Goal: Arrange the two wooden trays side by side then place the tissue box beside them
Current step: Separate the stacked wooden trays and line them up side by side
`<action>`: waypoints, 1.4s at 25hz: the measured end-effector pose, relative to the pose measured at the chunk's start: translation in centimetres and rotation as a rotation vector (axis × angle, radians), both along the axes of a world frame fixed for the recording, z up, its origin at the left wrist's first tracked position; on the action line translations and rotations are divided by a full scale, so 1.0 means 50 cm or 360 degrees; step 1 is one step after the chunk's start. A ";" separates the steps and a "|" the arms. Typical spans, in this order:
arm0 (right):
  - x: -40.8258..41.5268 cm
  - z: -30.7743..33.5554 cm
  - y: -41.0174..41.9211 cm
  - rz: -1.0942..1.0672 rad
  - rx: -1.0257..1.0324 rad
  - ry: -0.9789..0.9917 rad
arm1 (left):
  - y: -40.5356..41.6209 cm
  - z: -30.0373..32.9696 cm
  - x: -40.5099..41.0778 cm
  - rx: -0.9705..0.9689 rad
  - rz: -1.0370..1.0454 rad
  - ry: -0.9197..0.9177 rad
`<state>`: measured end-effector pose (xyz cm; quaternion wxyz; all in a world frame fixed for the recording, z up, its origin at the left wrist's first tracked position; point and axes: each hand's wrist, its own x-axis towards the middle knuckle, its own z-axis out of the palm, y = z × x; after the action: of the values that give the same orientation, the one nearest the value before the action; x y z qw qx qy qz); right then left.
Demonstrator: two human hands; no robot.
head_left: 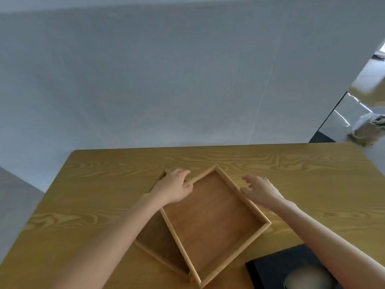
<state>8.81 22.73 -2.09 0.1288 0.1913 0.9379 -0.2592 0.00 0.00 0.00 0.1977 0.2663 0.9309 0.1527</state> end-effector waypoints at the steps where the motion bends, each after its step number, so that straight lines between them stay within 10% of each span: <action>1: -0.002 -0.011 0.003 -0.0029 -0.0004 -0.0036 | 0.006 -0.010 -0.001 -0.0056 0.0006 -0.0013; 35: 0.060 -0.094 -0.125 -0.0525 -0.0182 0.0202 | -0.142 -0.161 0.061 -0.0004 0.0874 0.0026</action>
<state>11.83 16.46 -6.77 0.0358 0.3181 0.8838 -0.3413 3.05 -7.09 -8.05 0.1417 0.0049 0.9700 0.1973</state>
